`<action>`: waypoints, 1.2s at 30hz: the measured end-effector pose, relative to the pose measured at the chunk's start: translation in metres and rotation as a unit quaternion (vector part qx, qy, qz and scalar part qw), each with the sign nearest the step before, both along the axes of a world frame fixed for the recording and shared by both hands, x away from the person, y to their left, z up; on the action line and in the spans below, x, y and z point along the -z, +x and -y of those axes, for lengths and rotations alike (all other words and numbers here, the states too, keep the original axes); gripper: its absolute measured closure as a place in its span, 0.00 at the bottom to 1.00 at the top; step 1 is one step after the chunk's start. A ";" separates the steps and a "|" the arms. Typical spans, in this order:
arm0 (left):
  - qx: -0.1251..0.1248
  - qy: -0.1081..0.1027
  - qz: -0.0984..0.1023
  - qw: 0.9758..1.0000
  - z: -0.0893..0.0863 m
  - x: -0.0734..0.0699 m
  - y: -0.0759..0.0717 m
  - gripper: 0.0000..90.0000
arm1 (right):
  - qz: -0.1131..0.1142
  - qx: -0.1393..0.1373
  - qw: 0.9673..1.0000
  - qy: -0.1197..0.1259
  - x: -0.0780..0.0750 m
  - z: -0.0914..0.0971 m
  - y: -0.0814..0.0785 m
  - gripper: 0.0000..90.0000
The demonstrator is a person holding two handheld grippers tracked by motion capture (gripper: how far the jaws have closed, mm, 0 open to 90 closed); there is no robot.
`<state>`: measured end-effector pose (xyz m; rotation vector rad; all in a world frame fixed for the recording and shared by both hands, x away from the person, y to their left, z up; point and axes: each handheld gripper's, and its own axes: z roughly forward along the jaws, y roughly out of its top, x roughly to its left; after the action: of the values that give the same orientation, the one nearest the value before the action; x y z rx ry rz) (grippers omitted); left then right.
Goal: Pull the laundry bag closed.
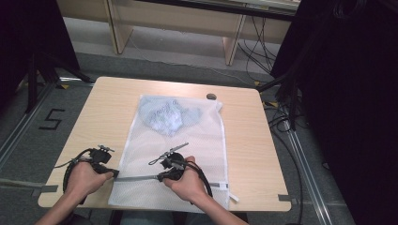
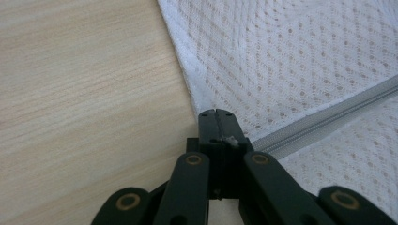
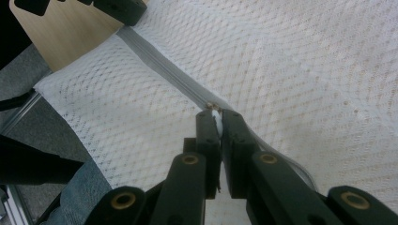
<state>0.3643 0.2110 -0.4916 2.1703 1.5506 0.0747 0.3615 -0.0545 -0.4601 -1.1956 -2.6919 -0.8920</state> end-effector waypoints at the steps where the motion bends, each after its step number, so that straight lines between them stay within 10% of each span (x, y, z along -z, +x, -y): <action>1: 0.000 0.000 0.000 1.000 0.000 0.000 0.000 1.00 | -0.001 0.000 1.000 -0.001 0.000 0.000 0.000 0.97; 36: 0.001 0.000 0.000 1.000 0.000 0.000 0.000 1.00 | 0.006 -0.003 1.000 -0.004 -0.003 0.009 0.005 0.97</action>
<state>0.3643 0.2111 -0.4916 2.1721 1.5494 0.0744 0.3662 -0.0634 -0.4573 -1.1868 -2.7102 -0.8917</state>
